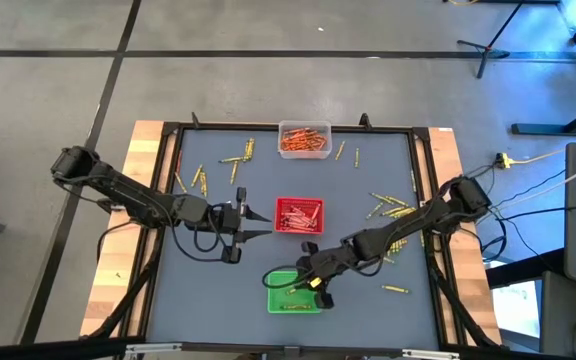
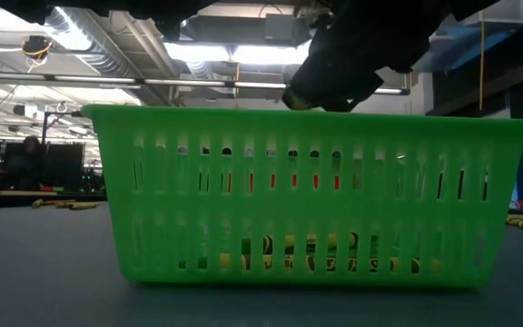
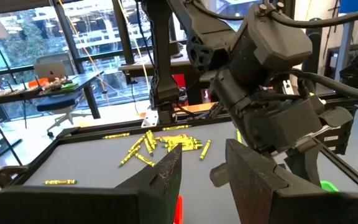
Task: Sort crayons
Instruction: Put the green crayon into the green bin
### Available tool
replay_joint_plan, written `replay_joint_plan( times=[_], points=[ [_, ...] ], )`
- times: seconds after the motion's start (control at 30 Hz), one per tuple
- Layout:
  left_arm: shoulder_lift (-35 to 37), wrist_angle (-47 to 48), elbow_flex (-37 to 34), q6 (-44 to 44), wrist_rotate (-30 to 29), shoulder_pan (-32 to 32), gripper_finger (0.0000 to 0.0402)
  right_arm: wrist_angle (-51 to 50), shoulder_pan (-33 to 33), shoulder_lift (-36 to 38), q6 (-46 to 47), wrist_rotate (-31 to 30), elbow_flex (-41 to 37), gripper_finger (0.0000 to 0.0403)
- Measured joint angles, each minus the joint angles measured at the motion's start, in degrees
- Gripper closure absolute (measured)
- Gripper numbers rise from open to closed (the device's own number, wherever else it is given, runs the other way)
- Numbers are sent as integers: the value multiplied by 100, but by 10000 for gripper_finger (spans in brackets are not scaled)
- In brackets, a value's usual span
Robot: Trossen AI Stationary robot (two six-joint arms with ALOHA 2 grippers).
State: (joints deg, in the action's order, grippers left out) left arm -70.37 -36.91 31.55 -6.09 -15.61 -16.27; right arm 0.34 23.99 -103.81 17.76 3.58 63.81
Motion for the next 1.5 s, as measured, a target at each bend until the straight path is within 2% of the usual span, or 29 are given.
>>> replay_joint_plan(
  times=[0.1,0.27,0.47,0.63,0.73,1.03,1.23,1.5],
  points=[
    [0,0,0,0,1,0,292,-152,0,15,-56,3,67,290],
    [0,-1,0,2,-1,0,292,-1531,0,144,-441,163,766,238],
    [0,-4,0,5,0,-1,292,-3255,4,145,-626,156,1688,234],
    [0,2,0,7,1,0,292,-4366,7,329,-705,36,1754,245],
    [0,18,1,7,1,0,292,-4584,7,544,-650,-207,1580,248],
    [0,1,0,2,-1,2,292,-4280,4,1693,-302,-424,626,248],
    [0,2,0,0,-16,2,292,-4425,-24,2693,109,-1069,-390,248],
    [0,-4,0,-47,-29,2,292,-5084,-718,3640,1100,-1356,-1449,249]
  ],
)
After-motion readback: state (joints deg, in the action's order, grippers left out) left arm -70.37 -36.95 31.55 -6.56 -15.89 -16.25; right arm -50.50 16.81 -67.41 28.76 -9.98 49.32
